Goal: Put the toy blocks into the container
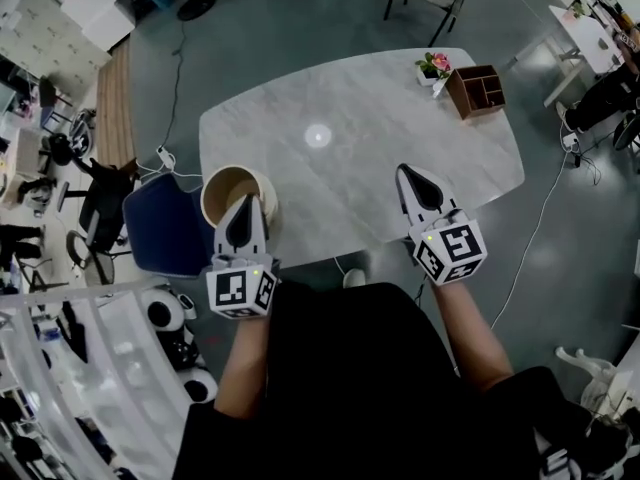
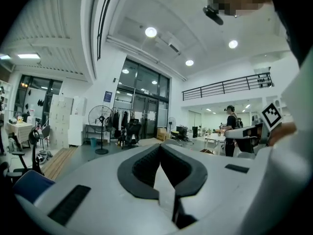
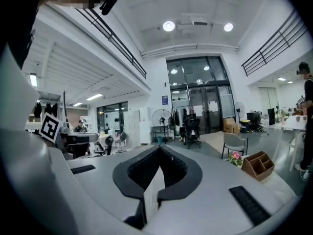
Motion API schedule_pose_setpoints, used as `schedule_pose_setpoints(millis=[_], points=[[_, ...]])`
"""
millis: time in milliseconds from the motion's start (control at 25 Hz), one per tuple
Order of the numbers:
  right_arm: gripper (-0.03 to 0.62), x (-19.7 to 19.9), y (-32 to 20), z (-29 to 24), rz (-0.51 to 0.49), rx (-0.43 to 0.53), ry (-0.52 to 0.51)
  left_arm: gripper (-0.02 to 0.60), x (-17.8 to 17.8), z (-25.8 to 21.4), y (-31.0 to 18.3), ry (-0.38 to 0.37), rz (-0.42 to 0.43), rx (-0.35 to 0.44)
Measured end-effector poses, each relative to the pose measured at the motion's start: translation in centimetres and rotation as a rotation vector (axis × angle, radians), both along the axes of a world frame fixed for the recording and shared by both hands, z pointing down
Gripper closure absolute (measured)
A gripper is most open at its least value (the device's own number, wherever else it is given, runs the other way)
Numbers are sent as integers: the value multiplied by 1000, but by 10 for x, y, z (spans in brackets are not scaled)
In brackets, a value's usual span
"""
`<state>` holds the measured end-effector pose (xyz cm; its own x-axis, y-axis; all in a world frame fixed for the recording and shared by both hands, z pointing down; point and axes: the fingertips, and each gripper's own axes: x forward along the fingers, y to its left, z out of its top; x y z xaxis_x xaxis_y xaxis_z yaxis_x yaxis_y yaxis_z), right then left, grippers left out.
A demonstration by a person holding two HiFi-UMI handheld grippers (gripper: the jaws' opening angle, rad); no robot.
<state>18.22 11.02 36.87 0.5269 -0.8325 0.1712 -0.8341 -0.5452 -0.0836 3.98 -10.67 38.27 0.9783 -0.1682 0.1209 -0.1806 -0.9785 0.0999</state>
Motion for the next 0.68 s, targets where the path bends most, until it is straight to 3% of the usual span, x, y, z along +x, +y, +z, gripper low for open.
schedule_pose_setpoints(millis=[360,680], points=[[595,11,35,-3,61,8,12,578,1,2,14,-17,-19,26],[595,-3,29,8,37,-3,-8,578,-7,9,8,-16,-22,11]])
